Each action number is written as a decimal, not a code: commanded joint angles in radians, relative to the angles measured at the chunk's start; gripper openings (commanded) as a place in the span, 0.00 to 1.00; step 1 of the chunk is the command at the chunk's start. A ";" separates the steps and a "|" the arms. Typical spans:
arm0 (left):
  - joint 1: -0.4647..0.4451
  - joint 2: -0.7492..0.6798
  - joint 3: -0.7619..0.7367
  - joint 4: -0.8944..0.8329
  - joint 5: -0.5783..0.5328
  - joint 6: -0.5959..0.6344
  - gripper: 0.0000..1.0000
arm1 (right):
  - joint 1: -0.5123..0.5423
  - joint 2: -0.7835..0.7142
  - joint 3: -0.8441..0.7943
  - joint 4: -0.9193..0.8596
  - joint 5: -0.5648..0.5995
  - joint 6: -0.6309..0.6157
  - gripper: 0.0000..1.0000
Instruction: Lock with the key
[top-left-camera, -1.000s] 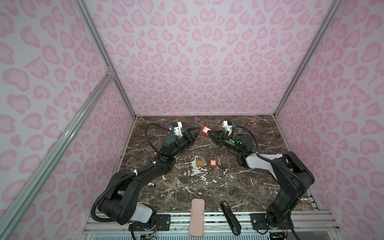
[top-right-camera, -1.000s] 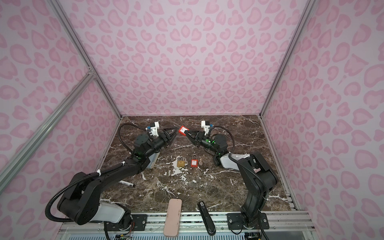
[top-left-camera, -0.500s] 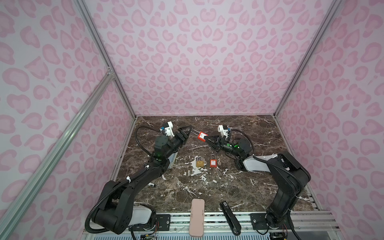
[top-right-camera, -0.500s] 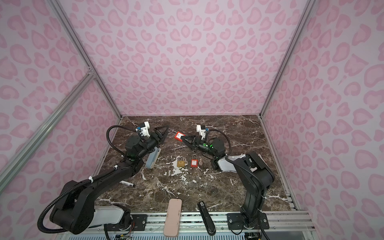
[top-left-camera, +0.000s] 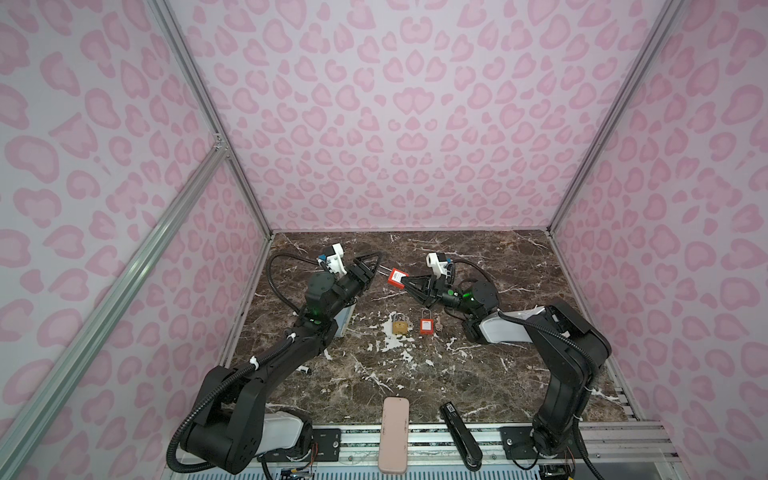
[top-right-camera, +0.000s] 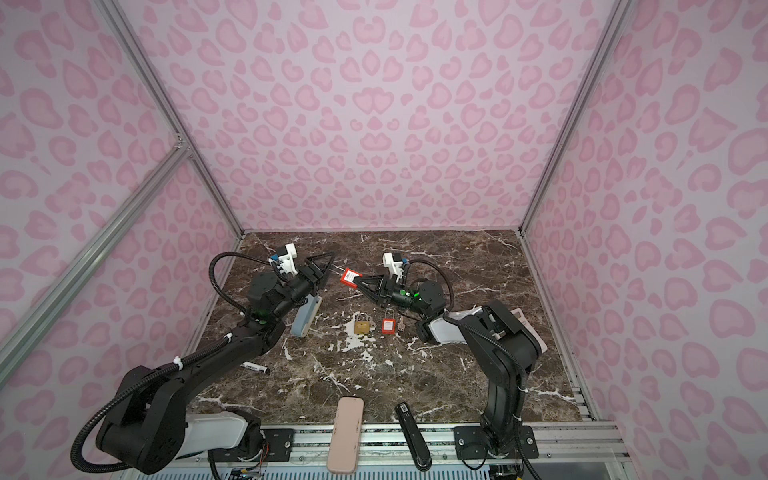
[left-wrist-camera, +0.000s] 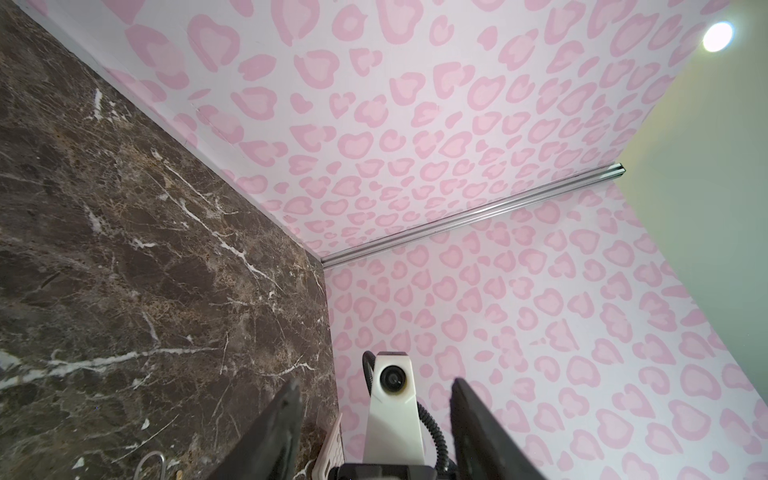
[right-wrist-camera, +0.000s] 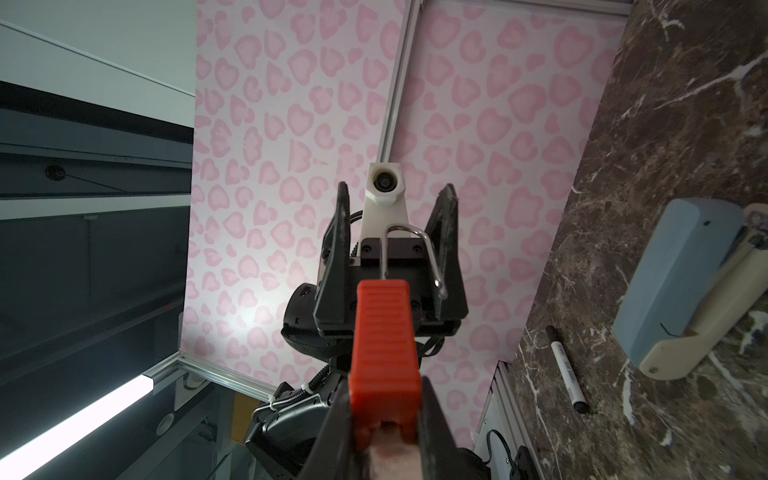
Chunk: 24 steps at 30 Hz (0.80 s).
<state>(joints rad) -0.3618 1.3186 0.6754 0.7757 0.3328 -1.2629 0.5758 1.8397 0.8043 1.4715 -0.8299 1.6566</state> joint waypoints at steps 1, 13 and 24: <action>0.001 -0.009 -0.001 0.022 -0.002 0.002 0.54 | -0.001 0.007 0.009 0.044 0.005 -0.011 0.05; 0.002 -0.023 -0.012 0.014 -0.011 0.006 0.37 | -0.020 -0.002 0.004 0.027 0.002 -0.025 0.05; 0.002 -0.024 -0.011 0.014 -0.013 0.003 0.37 | -0.023 -0.028 0.009 -0.094 -0.018 -0.107 0.05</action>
<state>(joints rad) -0.3599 1.3033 0.6670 0.7551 0.3260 -1.2625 0.5522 1.8172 0.8112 1.4025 -0.8303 1.5921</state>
